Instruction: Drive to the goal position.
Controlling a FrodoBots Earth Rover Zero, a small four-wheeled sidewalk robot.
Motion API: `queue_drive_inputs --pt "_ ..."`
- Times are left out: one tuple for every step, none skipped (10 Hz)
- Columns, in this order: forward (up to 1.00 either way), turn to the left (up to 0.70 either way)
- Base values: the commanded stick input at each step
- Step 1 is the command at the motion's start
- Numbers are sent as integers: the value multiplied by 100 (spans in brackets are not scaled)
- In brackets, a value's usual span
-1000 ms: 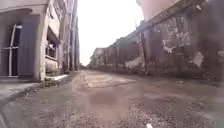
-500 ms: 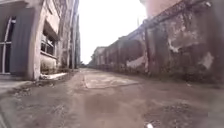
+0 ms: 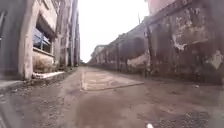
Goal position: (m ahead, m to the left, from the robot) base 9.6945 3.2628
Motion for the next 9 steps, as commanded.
queue_drive_inputs --pt "70 0" --pt "70 0" --pt "70 0" --pt "70 0" --pt "70 0" --pt "70 0" --pt "70 0" --pt "70 0" --pt "70 0"
